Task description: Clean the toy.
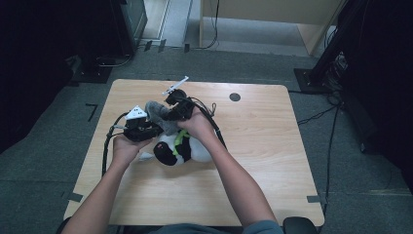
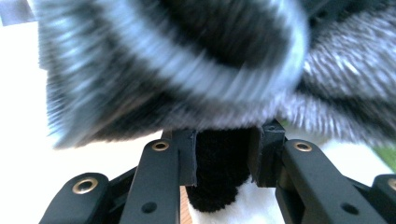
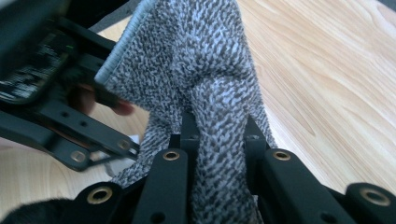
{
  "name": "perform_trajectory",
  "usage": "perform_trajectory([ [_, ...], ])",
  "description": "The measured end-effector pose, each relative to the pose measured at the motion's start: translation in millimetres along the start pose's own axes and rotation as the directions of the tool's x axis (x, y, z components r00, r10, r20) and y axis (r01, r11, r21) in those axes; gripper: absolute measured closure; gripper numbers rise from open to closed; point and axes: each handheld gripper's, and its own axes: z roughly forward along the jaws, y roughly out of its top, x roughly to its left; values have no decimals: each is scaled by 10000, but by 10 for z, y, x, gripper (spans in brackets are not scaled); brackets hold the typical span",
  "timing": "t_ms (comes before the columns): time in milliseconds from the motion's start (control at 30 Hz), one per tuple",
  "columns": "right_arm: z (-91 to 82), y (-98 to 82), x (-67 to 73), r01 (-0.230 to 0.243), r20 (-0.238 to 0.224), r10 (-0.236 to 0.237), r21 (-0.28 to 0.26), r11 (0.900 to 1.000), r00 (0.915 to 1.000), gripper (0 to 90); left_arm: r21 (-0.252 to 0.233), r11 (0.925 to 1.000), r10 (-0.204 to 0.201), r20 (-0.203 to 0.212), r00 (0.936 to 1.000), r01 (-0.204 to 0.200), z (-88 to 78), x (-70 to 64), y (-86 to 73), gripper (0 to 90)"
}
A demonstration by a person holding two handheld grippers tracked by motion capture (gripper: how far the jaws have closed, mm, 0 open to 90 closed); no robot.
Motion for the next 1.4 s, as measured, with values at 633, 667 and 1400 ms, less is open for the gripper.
perform_trajectory([
  [633,-71,-705,-755,-2271,991,2182,898,9697,9709,793,-137,9989,-449,354,9984,454,-24,49,-14,687],
  [667,-86,-744,-781,-2389,1090,2290,889,9670,9673,792,-138,9989,-437,375,9983,443,-24,51,-16,688],
  [1400,-511,-698,-735,-1901,1870,1869,-7,9818,9644,794,-151,9983,-554,345,9979,559,-27,60,-21,685],
])
